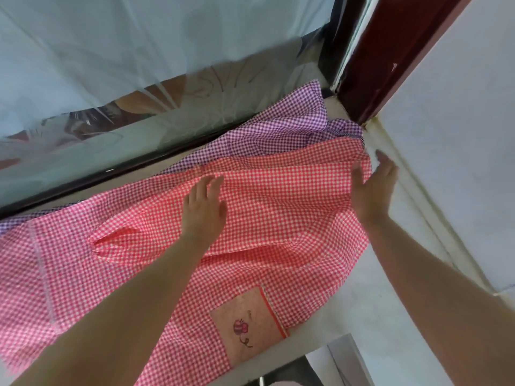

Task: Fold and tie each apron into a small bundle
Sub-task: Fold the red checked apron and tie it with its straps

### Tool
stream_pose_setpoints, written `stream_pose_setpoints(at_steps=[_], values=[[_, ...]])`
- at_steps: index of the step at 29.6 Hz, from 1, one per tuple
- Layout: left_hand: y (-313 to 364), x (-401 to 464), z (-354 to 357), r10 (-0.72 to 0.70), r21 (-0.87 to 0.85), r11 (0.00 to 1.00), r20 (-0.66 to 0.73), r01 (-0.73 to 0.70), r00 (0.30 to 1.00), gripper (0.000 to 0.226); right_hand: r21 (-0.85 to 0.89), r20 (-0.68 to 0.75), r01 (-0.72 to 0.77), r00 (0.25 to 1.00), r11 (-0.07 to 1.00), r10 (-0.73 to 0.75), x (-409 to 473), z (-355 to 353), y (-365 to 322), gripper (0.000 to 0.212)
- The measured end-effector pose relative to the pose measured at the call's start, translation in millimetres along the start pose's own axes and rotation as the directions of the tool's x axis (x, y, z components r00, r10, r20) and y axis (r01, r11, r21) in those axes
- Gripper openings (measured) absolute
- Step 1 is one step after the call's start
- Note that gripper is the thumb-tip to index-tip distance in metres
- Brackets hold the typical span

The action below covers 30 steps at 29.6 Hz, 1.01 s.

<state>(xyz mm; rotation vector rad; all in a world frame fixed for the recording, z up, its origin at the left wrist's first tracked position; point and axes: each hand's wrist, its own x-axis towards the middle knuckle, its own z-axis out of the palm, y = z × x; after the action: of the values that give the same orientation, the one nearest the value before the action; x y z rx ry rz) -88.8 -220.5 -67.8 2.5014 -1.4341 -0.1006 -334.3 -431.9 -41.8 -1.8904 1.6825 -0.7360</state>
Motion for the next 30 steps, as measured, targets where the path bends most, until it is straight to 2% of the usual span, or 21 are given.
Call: stream_pose_setpoints(at_steps=[1, 2, 3, 4, 5, 6, 7, 8, 10, 11, 13, 16, 18, 22, 24, 26, 28, 29, 30], values=[[4.0, -20.8, 4.5, 0.108, 0.010, 0.994, -0.103, -0.107, 0.989, 0.043, -0.042, 0.011, 0.215, 0.977, 0.976, -0.215, -22.4, 4.6, 3.3, 0.042], [6.1, -42.8, 12.2, 0.209, 0.006, 0.977, -0.173, -0.212, 0.962, 0.031, -0.054, 0.072, 0.430, 0.902, 0.901, -0.426, -48.7, 8.4, 7.0, 0.033], [9.9, -70.4, 17.6, 0.306, -0.021, 0.948, -0.201, -0.316, 0.931, 0.022, -0.032, 0.146, 0.621, 0.778, 0.783, -0.611, -79.8, 12.5, 16.1, 0.023], [12.5, -85.1, 25.8, 0.407, -0.041, 0.906, -0.183, -0.421, 0.895, 0.015, -0.006, 0.231, 0.753, 0.641, 0.658, -0.732, -103.2, 16.3, 24.0, 0.017], [12.6, -120.9, 30.7, 0.463, -0.067, 0.880, -0.106, -0.471, 0.880, 0.011, 0.050, 0.325, 0.840, 0.497, 0.540, -0.805, -138.9, 19.8, 36.1, 0.014], [13.5, -136.4, 37.4, 0.530, -0.093, 0.841, -0.050, -0.532, 0.847, 0.012, 0.067, 0.385, 0.886, 0.401, 0.459, -0.831, -154.9, 20.2, 45.0, 0.014], [14.0, -149.9, 42.1, 0.578, -0.109, 0.814, 0.053, -0.571, 0.814, 0.016, 0.049, 0.433, 0.903, 0.367, 0.427, -0.824, -165.0, 21.3, 52.7, 0.016], [13.5, -175.8, 47.9, 0.581, -0.103, 0.814, 0.153, -0.571, 0.800, 0.023, 0.032, 0.471, 0.899, 0.371, 0.436, -0.800, -179.3, 22.4, 61.9, 0.021], [14.9, -197.8, 55.4, 0.531, -0.066, 0.832, 0.382, -0.551, 0.756, 0.042, -0.051, 0.504, 0.876, 0.437, 0.479, -0.745, -179.1, 22.1, 69.8, 0.029], [15.4, -206.4, 57.5, 0.479, -0.035, 0.850, 0.466, -0.526, 0.743, 0.052, -0.074, 0.523, 0.879, 0.437, 0.472, -0.732, -176.2, 22.7, 74.3, 0.032], [19.3, -225.8, 56.5, 0.394, 0.004, 0.866, 0.609, -0.500, 0.688, 0.069, -0.066, 0.635, 0.895, 0.379, 0.441, -0.674, -179.3, 19.7, 79.5, 0.038], [29.1, -244.9, 48.0, 0.289, 0.037, 0.900, 0.696, -0.435, 0.657, 0.072, -0.038, 0.830, 0.922, 0.244, 0.386, -0.501, -189.7, 11.4, 82.0, 0.067], [33.1, -247.5, 46.7, 0.242, 0.061, 0.920, 0.688, -0.386, 0.685, 0.065, -0.026, 0.918, 0.937, 0.161, 0.349, -0.363, -195.6, 8.6, 83.2, 0.086], [38.6, -240.1, 36.5, 0.089, 0.100, 0.975, 0.639, -0.198, 0.764, 0.065, -0.104, 0.973, 0.940, 0.163, 0.324, -0.162, -197.4, 11.1, 77.3, 0.106], [43.9, -234.9, 20.4, -0.023, 0.106, 0.993, 0.562, -0.044, 0.827, 0.051, -0.121, 0.975, 0.942, 0.172, 0.312, -0.142, -201.4, 11.5, 65.8, 0.103], [40.5, -223.3, 12.7, -0.186, 0.046, 0.980, 0.540, 0.191, 0.821, 0.038, -0.151, 0.972, 0.938, 0.199, 0.311, -0.126, -201.4, 10.3, 48.1, 0.082], [29.7, -209.2, 1.7, -0.265, -0.082, 0.922, 0.580, 0.379, 0.770, 0.028, -0.178, 0.963, 0.915, 0.238, 0.363, -0.129, -200.3, 6.4, 25.1, 0.054], [21.8, -202.1, -3.6, -0.257, -0.130, 0.898, 0.623, 0.421, 0.739, 0.027, -0.191, 0.958, 0.891, 0.260, 0.412, -0.118, -196.5, 6.0, 14.2, 0.042], [14.2, -195.3, -10.5, -0.229, -0.145, 0.891, 0.675, 0.431, 0.701, 0.029, -0.214, 0.964, 0.869, 0.261, 0.446, -0.045, -190.7, 5.4, 0.1, 0.035]])
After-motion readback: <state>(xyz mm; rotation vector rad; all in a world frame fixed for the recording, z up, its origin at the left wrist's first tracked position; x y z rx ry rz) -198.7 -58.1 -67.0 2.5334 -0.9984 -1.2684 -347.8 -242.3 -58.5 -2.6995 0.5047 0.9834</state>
